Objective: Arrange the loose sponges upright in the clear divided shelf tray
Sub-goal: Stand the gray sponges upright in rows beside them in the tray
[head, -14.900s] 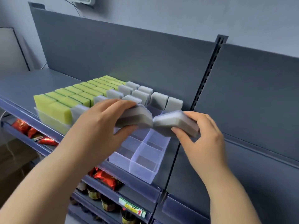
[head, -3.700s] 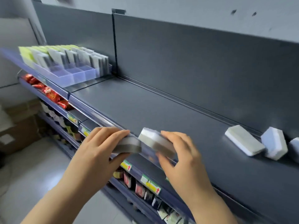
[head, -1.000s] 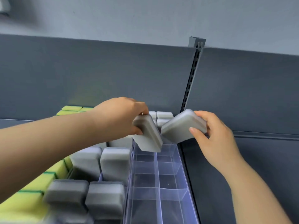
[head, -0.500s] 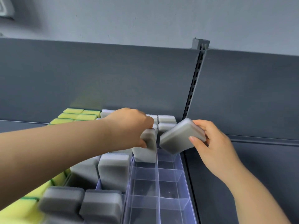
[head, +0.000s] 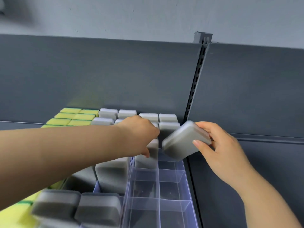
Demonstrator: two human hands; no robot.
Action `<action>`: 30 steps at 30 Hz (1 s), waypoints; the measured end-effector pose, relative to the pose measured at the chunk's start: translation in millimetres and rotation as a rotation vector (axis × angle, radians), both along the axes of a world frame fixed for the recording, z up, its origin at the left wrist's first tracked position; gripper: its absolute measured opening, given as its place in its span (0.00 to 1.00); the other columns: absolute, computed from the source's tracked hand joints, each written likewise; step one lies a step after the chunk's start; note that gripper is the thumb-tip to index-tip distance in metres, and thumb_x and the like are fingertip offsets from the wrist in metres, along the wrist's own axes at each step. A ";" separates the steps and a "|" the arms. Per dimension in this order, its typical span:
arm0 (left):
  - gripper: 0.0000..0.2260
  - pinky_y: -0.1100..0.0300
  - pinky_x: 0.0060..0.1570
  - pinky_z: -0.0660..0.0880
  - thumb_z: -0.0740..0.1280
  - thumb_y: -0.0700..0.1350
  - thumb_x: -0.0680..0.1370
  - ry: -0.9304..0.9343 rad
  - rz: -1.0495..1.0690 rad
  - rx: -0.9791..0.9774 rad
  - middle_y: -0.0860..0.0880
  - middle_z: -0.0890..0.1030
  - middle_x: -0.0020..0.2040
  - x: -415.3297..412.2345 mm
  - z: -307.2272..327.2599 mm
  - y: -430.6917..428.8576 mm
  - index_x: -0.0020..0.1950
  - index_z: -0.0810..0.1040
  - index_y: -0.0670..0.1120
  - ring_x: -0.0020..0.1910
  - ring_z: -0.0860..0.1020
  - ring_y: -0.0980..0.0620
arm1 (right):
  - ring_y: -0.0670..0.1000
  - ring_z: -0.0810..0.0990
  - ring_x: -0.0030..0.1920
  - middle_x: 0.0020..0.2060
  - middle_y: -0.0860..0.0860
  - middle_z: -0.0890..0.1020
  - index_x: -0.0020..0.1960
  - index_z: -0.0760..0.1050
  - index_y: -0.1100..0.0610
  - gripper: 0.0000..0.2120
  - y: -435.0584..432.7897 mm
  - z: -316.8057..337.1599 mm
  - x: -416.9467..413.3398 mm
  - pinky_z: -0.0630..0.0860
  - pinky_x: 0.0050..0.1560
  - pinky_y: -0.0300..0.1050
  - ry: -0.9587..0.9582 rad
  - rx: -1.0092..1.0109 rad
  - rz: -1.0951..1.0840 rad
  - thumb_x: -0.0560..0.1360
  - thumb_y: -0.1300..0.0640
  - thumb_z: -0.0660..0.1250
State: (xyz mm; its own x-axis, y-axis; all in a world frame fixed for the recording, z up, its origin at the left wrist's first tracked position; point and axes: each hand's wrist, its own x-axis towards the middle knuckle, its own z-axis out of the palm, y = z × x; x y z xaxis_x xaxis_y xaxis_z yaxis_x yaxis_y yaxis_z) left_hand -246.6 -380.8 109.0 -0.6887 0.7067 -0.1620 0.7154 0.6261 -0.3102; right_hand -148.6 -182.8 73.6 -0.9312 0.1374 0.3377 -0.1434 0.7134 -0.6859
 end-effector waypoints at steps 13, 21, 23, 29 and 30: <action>0.18 0.55 0.55 0.73 0.64 0.57 0.76 -0.065 0.063 0.119 0.53 0.76 0.60 3.1 3.8 -19.5 0.64 0.72 0.55 0.59 0.72 0.48 | 0.34 0.67 0.42 0.56 0.33 0.67 0.64 0.66 0.43 0.18 -19.1 3.7 -13.4 0.62 0.44 0.21 -0.124 0.279 0.128 0.76 0.53 0.63; 0.19 0.59 0.56 0.69 0.63 0.55 0.78 -0.084 0.054 0.202 0.56 0.72 0.65 4.6 2.2 -23.5 0.69 0.68 0.57 0.63 0.70 0.52 | 0.42 0.65 0.65 0.65 0.40 0.69 0.68 0.65 0.47 0.21 -31.1 -8.9 -23.2 0.61 0.59 0.30 -0.203 0.378 0.202 0.77 0.55 0.63; 0.19 0.59 0.56 0.69 0.62 0.55 0.78 -0.081 0.051 0.205 0.56 0.72 0.65 4.2 1.7 -23.4 0.69 0.68 0.57 0.63 0.70 0.52 | 0.42 0.65 0.64 0.64 0.41 0.70 0.68 0.65 0.47 0.21 -30.3 -10.5 -24.8 0.59 0.58 0.29 -0.202 0.365 0.200 0.77 0.55 0.63; 0.19 0.57 0.58 0.71 0.62 0.55 0.78 -0.077 0.055 0.205 0.55 0.72 0.65 3.6 0.3 -22.9 0.69 0.68 0.57 0.63 0.71 0.51 | 0.41 0.66 0.63 0.64 0.40 0.69 0.68 0.65 0.46 0.21 -27.5 -12.3 -26.3 0.60 0.57 0.30 -0.188 0.356 0.215 0.76 0.55 0.63; 0.19 0.56 0.58 0.71 0.62 0.55 0.78 -0.075 0.056 0.207 0.55 0.72 0.65 3.7 0.0 -23.1 0.69 0.68 0.57 0.63 0.71 0.51 | 0.41 0.67 0.62 0.64 0.39 0.69 0.68 0.65 0.45 0.22 -27.0 -13.0 -26.2 0.61 0.57 0.30 -0.184 0.355 0.219 0.76 0.55 0.64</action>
State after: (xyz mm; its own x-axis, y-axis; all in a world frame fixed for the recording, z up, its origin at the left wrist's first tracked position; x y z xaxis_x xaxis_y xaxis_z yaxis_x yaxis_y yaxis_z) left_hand -243.0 -404.0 109.0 -0.7193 0.6912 -0.0695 0.6940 0.7102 -0.1182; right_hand -174.7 -209.8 60.6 -0.9743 -0.1643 0.1543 -0.2161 0.8755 -0.4322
